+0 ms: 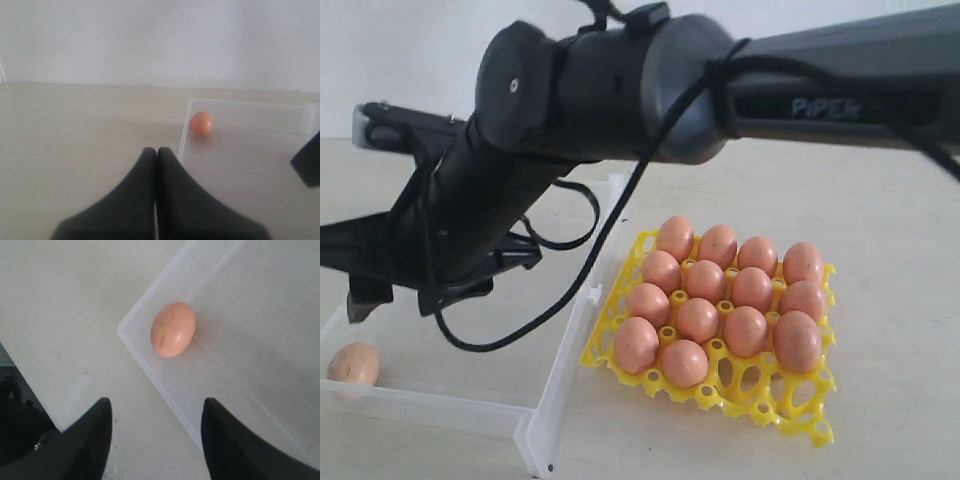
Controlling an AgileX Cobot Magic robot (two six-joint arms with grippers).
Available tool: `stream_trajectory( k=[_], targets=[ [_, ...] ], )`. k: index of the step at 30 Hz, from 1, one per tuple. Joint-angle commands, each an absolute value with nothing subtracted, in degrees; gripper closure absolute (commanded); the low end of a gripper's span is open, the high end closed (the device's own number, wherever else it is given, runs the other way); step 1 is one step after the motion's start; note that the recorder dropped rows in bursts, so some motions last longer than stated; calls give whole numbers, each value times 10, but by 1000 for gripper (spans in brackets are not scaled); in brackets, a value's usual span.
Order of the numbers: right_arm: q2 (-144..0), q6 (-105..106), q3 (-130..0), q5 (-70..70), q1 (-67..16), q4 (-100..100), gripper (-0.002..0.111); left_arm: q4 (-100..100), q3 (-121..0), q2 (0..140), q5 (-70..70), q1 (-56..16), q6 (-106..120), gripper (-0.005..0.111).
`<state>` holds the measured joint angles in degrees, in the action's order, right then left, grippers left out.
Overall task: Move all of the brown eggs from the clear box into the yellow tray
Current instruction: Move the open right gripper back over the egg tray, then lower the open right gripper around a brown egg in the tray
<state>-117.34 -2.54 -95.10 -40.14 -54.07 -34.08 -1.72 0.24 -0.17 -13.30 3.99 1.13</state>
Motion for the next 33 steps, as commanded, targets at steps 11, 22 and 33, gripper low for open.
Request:
stream_trajectory(
  k=[11, 22, 33],
  targets=[
    [-1237, -25, -1013, -388, -544, -384, 55, -20, 0, 0, -133, 40, 12, 111],
    [-1288, -14, -1054, -384, -544, -381, 44, -20, 0, 0, -133, 40, 12, 111],
    [-1319, 0, -1064, -372, -552, -381, 33, -20, 0, 0, -133, 40, 12, 111]
  ],
)
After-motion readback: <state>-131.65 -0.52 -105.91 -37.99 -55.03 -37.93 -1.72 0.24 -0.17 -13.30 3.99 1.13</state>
